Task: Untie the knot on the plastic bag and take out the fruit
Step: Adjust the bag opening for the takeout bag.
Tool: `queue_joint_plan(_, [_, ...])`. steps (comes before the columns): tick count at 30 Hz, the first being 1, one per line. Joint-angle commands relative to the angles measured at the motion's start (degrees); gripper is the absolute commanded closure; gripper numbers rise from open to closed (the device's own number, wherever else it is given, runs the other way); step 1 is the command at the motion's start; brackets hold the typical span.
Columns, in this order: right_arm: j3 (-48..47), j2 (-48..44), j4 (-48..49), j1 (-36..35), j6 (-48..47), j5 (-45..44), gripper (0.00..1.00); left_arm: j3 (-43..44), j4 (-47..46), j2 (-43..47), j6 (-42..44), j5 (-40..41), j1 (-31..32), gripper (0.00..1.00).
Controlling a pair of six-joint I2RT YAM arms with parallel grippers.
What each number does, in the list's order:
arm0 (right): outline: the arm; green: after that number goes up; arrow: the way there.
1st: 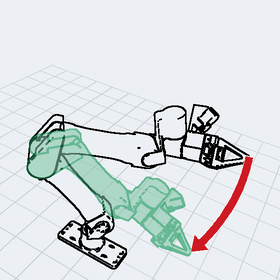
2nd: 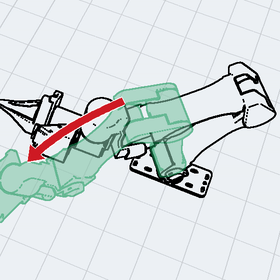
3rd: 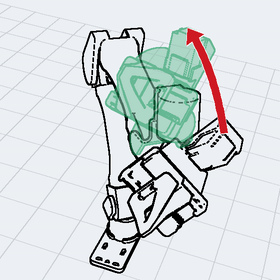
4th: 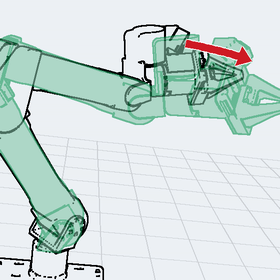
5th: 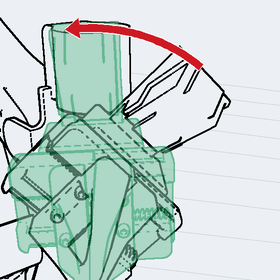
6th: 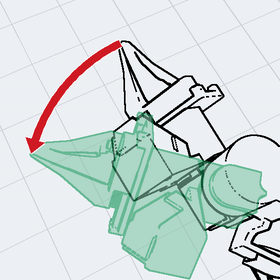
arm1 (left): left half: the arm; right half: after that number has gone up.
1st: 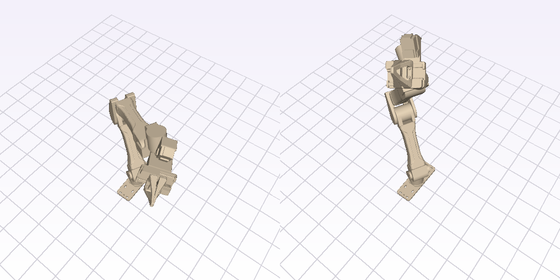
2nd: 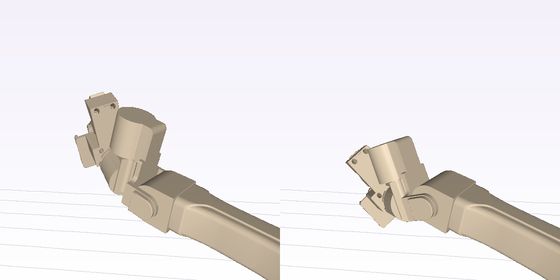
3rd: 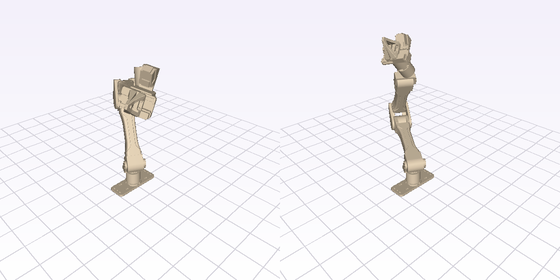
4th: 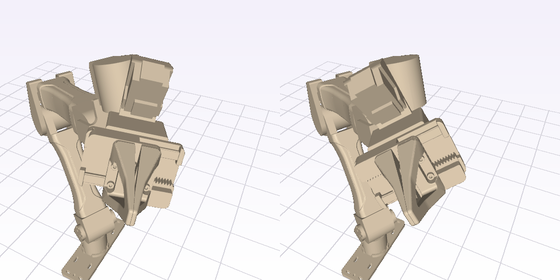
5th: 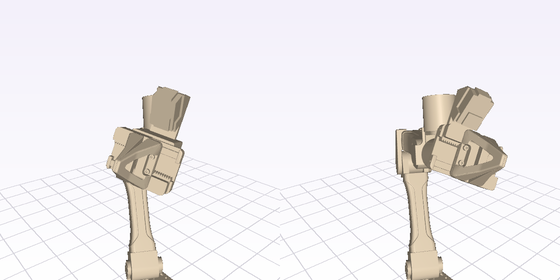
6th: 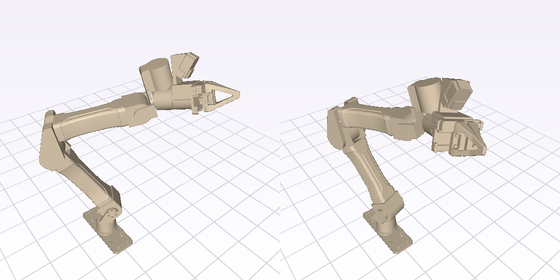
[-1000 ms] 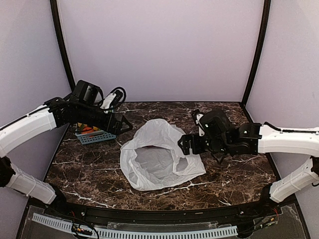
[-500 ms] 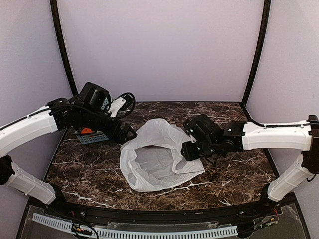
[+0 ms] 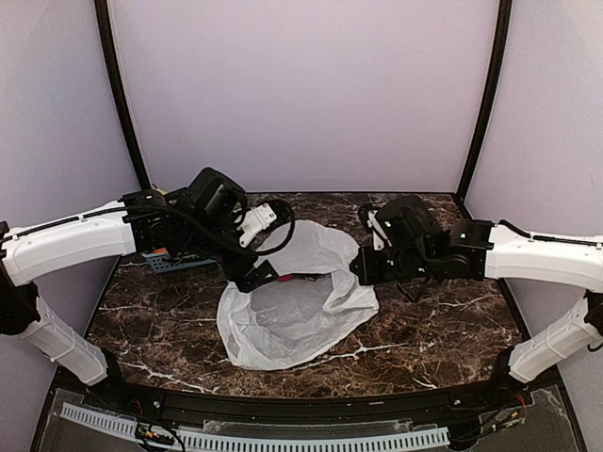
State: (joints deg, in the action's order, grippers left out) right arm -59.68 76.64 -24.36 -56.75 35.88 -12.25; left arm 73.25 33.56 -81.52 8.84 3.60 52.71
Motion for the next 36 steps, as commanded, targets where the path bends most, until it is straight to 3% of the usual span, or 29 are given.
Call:
queue_joint_plan(1, [1.4,-1.16,3.84,1.32,1.52,3.91,0.95,0.8,1.68,-1.59,4.3,5.47,0.82,0.01])
queue_joint_plan(17, [2.88,-1.55,6.68,3.0,2.66,7.3,0.96,-0.41,1.41,-9.06,8.34,22.55,2.4,0.01])
queue_joint_plan(20, [3.38,-1.77,6.96,3.26,2.87,7.76,0.96,-0.51,0.15,-9.89,8.79,25.01,2.44,0.06])
queue_joint_plan(24, [3.7,-2.2,7.18,3.65,2.89,8.03,0.96,0.04,-0.34,-11.65,9.15,27.82,2.41,0.24])
queue_joint_plan(32, [4.87,-3.24,7.14,5.22,3.26,8.0,0.93,3.85,-0.34,-11.55,6.32,24.9,2.4,0.85])
queue_joint_plan(34, [5.26,-3.88,7.19,6.02,3.28,8.16,0.92,5.22,-0.18,-10.77,4.31,22.24,2.42,0.96])
queue_joint_plan(36, [5.41,-4.52,7.13,6.8,3.01,8.22,0.91,6.4,-0.21,-9.9,1.94,18.1,2.41,0.99])
